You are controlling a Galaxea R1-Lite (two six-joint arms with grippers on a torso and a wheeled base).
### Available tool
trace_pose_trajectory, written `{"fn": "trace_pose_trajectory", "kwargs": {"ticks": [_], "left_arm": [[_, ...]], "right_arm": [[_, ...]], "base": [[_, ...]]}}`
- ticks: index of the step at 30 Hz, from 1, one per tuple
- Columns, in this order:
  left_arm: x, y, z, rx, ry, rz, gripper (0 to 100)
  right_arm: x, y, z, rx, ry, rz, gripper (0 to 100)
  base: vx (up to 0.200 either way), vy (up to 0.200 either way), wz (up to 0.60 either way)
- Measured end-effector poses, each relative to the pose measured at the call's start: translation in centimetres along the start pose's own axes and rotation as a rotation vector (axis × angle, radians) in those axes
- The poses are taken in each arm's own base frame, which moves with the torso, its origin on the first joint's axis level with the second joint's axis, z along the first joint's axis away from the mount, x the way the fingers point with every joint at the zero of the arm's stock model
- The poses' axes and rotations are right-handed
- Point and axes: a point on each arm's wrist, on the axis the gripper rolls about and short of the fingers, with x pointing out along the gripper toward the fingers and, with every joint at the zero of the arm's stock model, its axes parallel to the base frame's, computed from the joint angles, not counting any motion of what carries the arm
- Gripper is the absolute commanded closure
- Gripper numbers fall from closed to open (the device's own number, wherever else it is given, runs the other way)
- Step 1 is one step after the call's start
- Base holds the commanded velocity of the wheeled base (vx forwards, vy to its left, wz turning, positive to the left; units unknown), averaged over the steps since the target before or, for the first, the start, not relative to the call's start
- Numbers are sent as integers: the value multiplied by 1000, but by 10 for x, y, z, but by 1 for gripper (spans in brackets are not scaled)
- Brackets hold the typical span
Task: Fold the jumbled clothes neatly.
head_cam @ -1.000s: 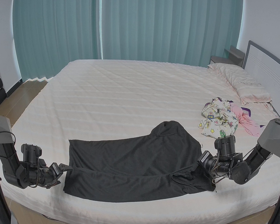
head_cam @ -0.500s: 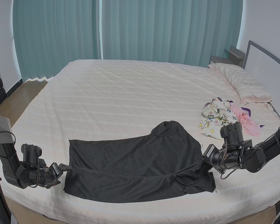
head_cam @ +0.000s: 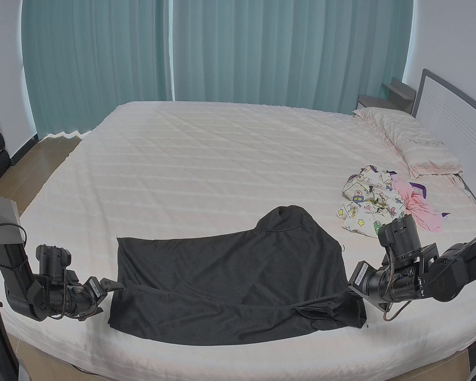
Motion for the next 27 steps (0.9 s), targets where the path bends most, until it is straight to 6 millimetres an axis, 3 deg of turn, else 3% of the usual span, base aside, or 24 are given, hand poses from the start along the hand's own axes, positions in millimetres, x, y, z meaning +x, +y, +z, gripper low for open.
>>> {"fn": "trace_pose_trajectory", "kwargs": {"ticks": [1, 2, 12, 20, 27], "left_arm": [[0, 0, 0, 0, 0, 0, 0], [0, 0, 0, 1, 0, 0, 0], [0, 0, 0, 0, 0, 0, 0], [0, 0, 0, -1, -1, 2, 0], [0, 0, 0, -1, -1, 2, 0]], "right_arm": [[-1, -1, -2, -3, 4, -3, 100], [-1, -3, -4, -6, 8, -8, 0], [-5, -20, -24, -100, 85, -50, 0], [5, -29, -12, -65, 127, 12, 0], [32, -35, 4, -21, 52, 68, 0]], "base": [[0, 0, 0], [0, 0, 0], [0, 0, 0], [0, 0, 0], [0, 0, 0]]}}
